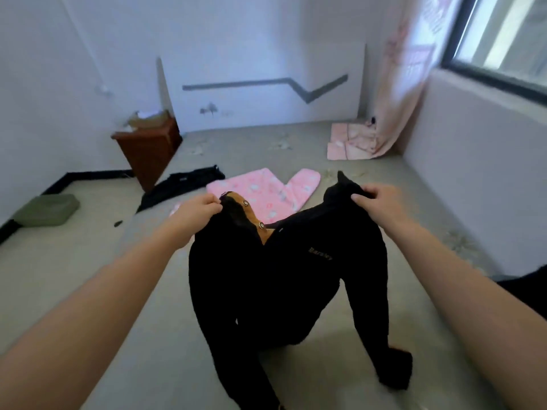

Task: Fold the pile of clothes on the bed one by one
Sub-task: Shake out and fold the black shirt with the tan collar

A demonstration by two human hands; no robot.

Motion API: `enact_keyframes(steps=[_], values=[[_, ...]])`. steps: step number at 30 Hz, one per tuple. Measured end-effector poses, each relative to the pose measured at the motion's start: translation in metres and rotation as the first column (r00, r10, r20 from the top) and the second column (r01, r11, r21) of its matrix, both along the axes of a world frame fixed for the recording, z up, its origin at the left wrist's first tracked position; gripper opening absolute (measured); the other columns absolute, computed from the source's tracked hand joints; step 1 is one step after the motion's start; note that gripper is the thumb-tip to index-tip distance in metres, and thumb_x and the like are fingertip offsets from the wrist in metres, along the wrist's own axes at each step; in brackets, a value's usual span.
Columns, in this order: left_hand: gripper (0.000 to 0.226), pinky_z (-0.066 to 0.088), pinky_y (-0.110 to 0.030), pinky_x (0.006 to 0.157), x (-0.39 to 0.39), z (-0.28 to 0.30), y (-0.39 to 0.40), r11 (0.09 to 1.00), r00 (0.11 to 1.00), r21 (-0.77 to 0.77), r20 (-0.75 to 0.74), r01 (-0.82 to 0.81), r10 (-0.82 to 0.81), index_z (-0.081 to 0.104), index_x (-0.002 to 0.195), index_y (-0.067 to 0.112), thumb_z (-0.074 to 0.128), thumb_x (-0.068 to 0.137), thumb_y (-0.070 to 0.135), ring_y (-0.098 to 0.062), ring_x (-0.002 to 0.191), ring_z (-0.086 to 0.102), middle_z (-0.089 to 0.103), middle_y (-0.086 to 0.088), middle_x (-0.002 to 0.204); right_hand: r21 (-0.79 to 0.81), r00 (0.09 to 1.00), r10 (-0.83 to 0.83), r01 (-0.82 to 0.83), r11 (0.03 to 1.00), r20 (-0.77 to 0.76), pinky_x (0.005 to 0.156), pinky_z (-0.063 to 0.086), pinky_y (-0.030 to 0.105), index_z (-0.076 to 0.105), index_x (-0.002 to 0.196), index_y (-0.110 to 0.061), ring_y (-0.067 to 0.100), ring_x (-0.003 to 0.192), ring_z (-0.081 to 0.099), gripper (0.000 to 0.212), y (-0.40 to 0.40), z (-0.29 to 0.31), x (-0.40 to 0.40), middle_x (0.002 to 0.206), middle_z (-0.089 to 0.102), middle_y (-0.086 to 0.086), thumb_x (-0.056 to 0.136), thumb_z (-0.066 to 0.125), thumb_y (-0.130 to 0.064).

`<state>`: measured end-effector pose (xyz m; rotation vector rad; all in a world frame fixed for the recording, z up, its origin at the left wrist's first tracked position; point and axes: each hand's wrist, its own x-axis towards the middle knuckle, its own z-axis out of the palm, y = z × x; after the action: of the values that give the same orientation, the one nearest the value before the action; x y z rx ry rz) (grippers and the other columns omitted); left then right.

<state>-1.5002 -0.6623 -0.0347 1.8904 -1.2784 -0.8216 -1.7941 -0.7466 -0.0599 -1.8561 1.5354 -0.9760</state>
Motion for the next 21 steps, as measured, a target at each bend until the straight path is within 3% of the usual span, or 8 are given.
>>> enact_keyframes(steps=[2,4,7,9,12,14,18,21], values=[[0.029,0.028,-0.025,0.056,-0.001,0.048,0.005,0.992,0.994,-0.112,0.095,0.062,-0.052,0.047,0.069,0.018,0.042,0.095,0.008,-0.012,0.061,0.039,0.042,-0.002,0.067,-0.195,0.999,-0.046,0.043,0.980,-0.007,0.081,0.042,0.040,0.068,0.097,0.000,0.034,0.094,0.060,0.018,0.004,0.050,0.001,0.094,0.067,0.021,0.086,0.058,-0.011],[0.027,0.028,-0.022,0.055,-0.007,0.090,0.015,0.969,0.994,-0.229,0.067,0.095,-0.082,0.046,0.072,0.019,0.038,0.097,0.010,-0.011,0.061,0.037,0.040,-0.001,0.068,-0.327,0.994,-0.065,0.090,0.941,0.086,0.080,0.041,0.035,0.067,0.098,0.003,0.030,0.093,0.059,0.019,0.013,0.098,0.001,0.095,0.067,0.020,0.088,0.055,-0.008],[0.025,0.033,-0.023,0.059,-0.014,0.130,0.031,0.953,0.955,-0.266,-0.210,0.148,-0.207,0.046,0.079,0.020,0.032,0.099,0.013,-0.011,0.063,0.042,0.043,0.001,0.071,-0.378,0.970,-0.032,0.124,0.917,0.241,0.068,0.039,0.030,0.065,0.092,0.003,0.020,0.076,0.051,0.015,0.030,0.157,-0.003,0.079,0.059,0.011,0.088,0.053,-0.006],[0.023,0.035,-0.027,0.059,-0.020,0.136,0.040,0.944,0.836,-0.239,-0.449,0.229,-0.316,0.046,0.081,0.019,0.032,0.099,0.016,-0.014,0.063,0.046,0.046,0.001,0.073,-0.396,0.963,-0.010,0.120,0.910,0.269,0.062,0.038,0.024,0.065,0.095,-0.001,0.017,0.076,0.050,0.015,0.042,0.184,-0.010,0.079,0.057,0.005,0.088,0.053,-0.006],[0.019,0.038,-0.027,0.063,-0.042,0.117,0.049,0.927,0.678,-0.177,-0.639,0.330,-0.364,0.048,0.088,0.016,0.031,0.098,0.014,-0.014,0.071,0.049,0.050,-0.003,0.081,-0.410,0.968,0.004,0.103,0.906,0.252,0.071,0.039,0.021,0.065,0.104,-0.001,0.015,0.083,0.053,0.020,0.063,0.205,-0.020,0.088,0.060,0.005,0.088,0.053,-0.006],[0.023,0.046,-0.023,0.059,-0.064,0.100,0.053,0.909,0.626,-0.090,-0.697,0.407,-0.350,0.052,0.087,0.015,0.032,0.098,0.012,-0.012,0.066,0.057,0.057,-0.003,0.078,-0.415,0.978,-0.001,0.090,0.905,0.210,0.075,0.038,0.021,0.065,0.106,-0.001,0.015,0.085,0.053,0.022,0.076,0.208,-0.025,0.089,0.060,0.003,0.088,0.053,-0.006],[0.025,0.043,-0.024,0.058,-0.106,0.086,0.061,0.880,0.665,0.026,-0.666,0.474,-0.339,0.054,0.082,0.008,0.033,0.095,0.011,-0.012,0.054,0.057,0.057,-0.005,0.068,-0.398,0.993,-0.048,0.089,0.913,0.112,0.078,0.039,0.024,0.066,0.106,-0.002,0.015,0.087,0.053,0.023,0.102,0.199,-0.046,0.090,0.059,0.002,0.088,0.052,-0.005],[0.026,0.041,-0.022,0.055,-0.126,0.089,0.056,0.925,0.751,-0.037,-0.573,0.379,-0.330,0.054,0.075,0.008,0.035,0.092,0.004,-0.009,0.046,0.055,0.056,-0.003,0.058,-0.377,0.993,-0.073,0.101,0.921,0.088,0.075,0.038,0.024,0.067,0.102,0.000,0.017,0.084,0.053,0.021,0.114,0.190,-0.072,0.087,0.058,0.005,0.087,0.052,-0.003]])
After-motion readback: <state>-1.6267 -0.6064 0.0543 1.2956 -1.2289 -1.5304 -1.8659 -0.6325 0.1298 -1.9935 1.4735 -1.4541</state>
